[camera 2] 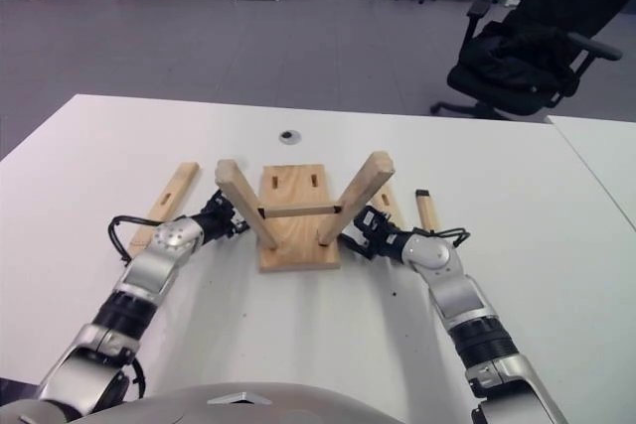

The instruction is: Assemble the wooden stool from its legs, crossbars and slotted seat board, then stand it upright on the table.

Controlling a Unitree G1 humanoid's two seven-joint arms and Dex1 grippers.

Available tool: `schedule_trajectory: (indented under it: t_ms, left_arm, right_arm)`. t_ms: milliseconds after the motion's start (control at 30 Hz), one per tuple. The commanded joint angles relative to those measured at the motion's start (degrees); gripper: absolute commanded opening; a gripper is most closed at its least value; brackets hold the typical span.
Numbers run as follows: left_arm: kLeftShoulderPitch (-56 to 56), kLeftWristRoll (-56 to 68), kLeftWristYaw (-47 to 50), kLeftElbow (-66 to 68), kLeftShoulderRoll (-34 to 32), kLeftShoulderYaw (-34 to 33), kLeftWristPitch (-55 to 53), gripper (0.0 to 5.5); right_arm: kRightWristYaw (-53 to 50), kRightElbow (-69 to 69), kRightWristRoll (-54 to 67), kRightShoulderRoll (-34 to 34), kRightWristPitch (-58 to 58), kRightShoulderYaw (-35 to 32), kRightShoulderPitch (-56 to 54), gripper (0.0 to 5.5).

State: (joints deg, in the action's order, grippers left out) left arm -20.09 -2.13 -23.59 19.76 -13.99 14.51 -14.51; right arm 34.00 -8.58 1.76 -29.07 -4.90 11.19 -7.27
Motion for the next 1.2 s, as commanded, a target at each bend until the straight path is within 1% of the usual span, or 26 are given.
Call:
schedule_trajectory:
  t_ms: [33,100,167,200,233,267,333,367,433,500,567,633,700,800,867,933,1000,1033,1067,1133,1167,1200]
  left_arm:
    - [1.89,0.61,2.37,-0.8,-0.73,-4.07,0.95,3.49]
    - [8.82,1.45,4.93,-12.72,-2.29,-8.73,-1.95,3.49]
    - [20.19,0.22,11.77,-32.27,-0.64,-16.27,-8.28,3.49]
    - [24.16,2.38,13.64,-41.59,1.71,-17.97,-12.17,3.49]
    - [26.22,5.31,14.81,-48.59,4.15,-18.53,-15.39,3.49]
    - [25.41,8.29,15.75,-54.97,6.97,-16.76,-20.1,3.49]
    - [22.14,13.18,17.99,-62.12,12.2,-14.74,-27.9,3.49]
    - [18.35,14.86,19.42,-64.1,15.03,-14.08,-35.19,3.49]
    - [12.45,16.83,20.49,-66.36,16.73,-13.14,-45.43,3.49]
    - [8.75,18.14,20.63,-67.86,16.83,-12.58,-52.15,3.49]
    - [5.62,17.53,21.16,-69.46,15.47,-10.7,-57.11,3.49]
    - [3.52,16.62,22.02,-69.87,14.73,-9.96,-60.27,3.49]
    - [1.35,16.0,22.79,-68.98,15.02,-9.91,-61.53,3.49]
    - [-2.36,14.14,24.58,-65.83,16.75,-9.7,-60.24,3.49]
    - [-2.91,12.9,25.09,-64.12,16.71,-9.89,-58.72,3.49]
    - [-1.81,12.02,24.17,-62.76,14.28,-10.03,-56.82,3.49]
    - [0.28,11.53,21.37,-61.59,8.03,-13.8,-54.26,3.49]
    - [1.76,11.33,18.91,-61.14,3.01,-16.59,-53.18,3.49]
    - [3.24,10.0,15.88,-60.19,-3.89,-17.55,-50.89,3.49]
    - [4.27,7.58,10.47,-56.51,-15.91,-20.96,-45.25,3.49]
    - [3.41,7.01,8.7,-54.78,-19.58,-22.22,-42.47,3.49]
    - [-0.46,9.35,7.17,-54.04,-19.35,-24.84,-40.43,3.49]
  right_arm:
    - [-9.3,11.97,1.12,2.32,-6.02,-8.79,5.73,3.19]
    - [-14.34,19.59,0.41,2.71,-9.82,-14.57,9.07,3.19]
    - [-18.99,33.39,9.36,7.83,-16.65,-23.02,13.21,3.19]
    - [-20.74,39.93,11.18,9.53,-19.52,-24.99,16.16,3.19]
    - [-22.13,45.19,12.08,10.71,-21.89,-25.65,18.5,3.19]
    - [-24.29,51.66,13.4,12.29,-24.78,-24.94,19.92,3.19]
    - [-28.76,59.56,16.11,15.4,-30.35,-24.99,19.27,3.19]
    - [-31.56,62.32,15.49,16.3,-34.83,-24.24,16.53,3.19]
    - [-33.9,66.12,14.72,15.58,-40.73,-21.35,11.93,3.19]
    - [-35.31,68.21,15.14,14.72,-44.81,-18.36,8.32,3.19]
    - [-35.67,68.55,13.88,11.01,-48.81,-14.96,3.86,3.19]
    - [-35.69,68.56,13.8,9.02,-51.72,-12.56,0.79,3.19]
    - [-35.18,68.57,14.74,8.72,-53.34,-10.64,-0.06,3.19]
    - [-33.08,68.56,16.29,7.84,-53.71,-8.41,1.37,3.19]
    - [-32.4,68.3,16.18,8.0,-53.96,-9.26,3.71,3.19]
    - [-32.11,66.24,15.95,9.19,-53.43,-12.85,5.92,3.19]
    - [-30.36,60.9,15.5,8.81,-49.57,-19.15,5.65,3.19]
    - [-29.05,56.8,14.25,6.47,-45.94,-22.89,4.5,3.19]
    - [-28.11,53.16,13.63,4.44,-42.97,-26.87,2.7,3.19]
    - [-25.92,48.73,17.92,2.61,-39.91,-35.15,-4.2,3.19]
    - [-24.99,48.13,21.18,2.93,-39.5,-37.84,-6.9,3.19]
    - [-23.84,48.57,27.66,4.5,-40.12,-40.06,-9.39,3.19]
